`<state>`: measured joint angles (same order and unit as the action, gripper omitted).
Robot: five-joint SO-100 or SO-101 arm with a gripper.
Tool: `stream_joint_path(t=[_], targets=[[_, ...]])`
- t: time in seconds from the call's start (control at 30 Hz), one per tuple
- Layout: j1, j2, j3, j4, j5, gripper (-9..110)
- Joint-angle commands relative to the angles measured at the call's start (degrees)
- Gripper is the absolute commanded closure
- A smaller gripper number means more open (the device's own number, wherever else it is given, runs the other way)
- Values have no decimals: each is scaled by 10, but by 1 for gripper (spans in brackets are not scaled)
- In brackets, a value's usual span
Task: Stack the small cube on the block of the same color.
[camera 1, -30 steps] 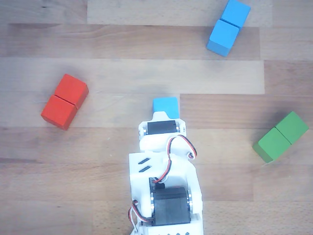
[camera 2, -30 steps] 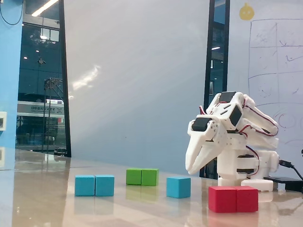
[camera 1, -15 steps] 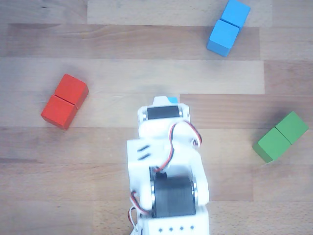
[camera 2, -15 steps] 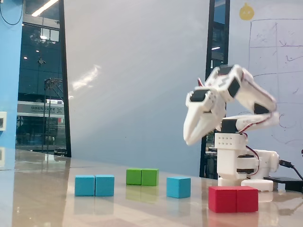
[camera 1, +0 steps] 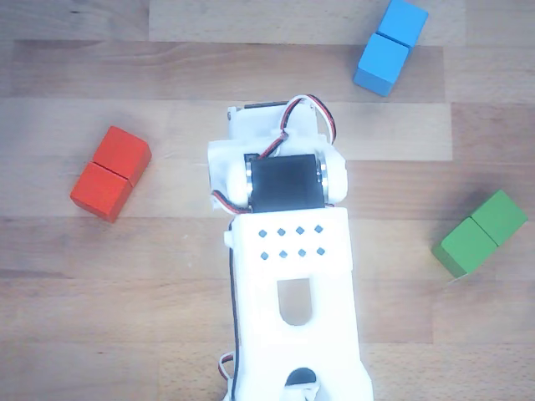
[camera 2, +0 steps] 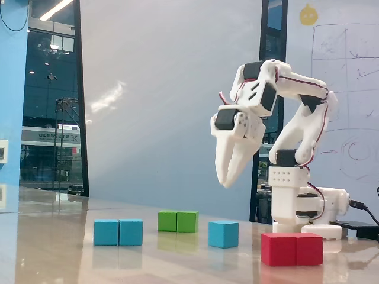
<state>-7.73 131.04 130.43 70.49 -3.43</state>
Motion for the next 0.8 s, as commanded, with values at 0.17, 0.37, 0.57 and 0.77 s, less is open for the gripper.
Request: stream_joint_path(t=[0.17, 0.37, 0.57, 0.77], targets=[[33, -5, 54, -10, -5, 102], [35, -11, 62, -8, -38, 89], [38, -11, 63, -9, -47, 69], [40, -36, 80, -12, -47, 66]])
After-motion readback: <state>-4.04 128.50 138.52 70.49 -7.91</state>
